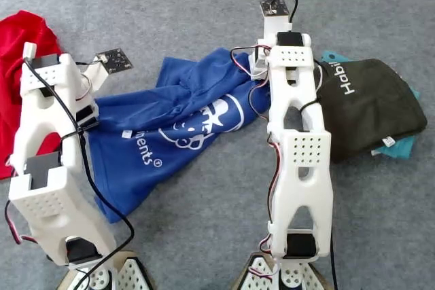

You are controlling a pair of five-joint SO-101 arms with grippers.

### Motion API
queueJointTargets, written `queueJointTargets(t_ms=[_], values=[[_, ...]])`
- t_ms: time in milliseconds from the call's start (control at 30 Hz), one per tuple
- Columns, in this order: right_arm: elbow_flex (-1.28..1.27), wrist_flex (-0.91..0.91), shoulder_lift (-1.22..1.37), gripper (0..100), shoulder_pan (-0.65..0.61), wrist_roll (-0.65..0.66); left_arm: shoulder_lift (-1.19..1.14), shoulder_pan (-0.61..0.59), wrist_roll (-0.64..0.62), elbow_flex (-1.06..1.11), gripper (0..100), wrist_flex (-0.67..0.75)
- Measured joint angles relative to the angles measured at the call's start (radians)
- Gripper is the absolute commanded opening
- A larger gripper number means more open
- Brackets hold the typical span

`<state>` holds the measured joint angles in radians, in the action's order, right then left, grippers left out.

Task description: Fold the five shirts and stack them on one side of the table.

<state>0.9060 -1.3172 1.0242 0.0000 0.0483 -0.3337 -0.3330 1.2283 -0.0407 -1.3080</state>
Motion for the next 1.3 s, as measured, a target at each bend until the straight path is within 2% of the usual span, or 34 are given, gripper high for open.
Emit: queueJointTargets(t_ms=[733, 900, 1100, 1300], values=[[0.000, 0.000, 0.000, 1.5, 0.000, 0.000, 0.000, 0.018, 0.008, 0.025, 16, -0.002], [0.000, 0.000, 0.000, 1.5, 0.000, 0.000, -0.064, 0.017, 0.008, 0.025, 15, 0.003], [0.000, 0.000, 0.000, 1.5, 0.000, 0.000, -0.089, 0.017, -0.008, -0.031, 4, -0.003], [0.000, 0.000, 0.000, 1.5, 0.000, 0.000, -0.089, 0.020, -0.029, -0.075, 3, -0.011]])
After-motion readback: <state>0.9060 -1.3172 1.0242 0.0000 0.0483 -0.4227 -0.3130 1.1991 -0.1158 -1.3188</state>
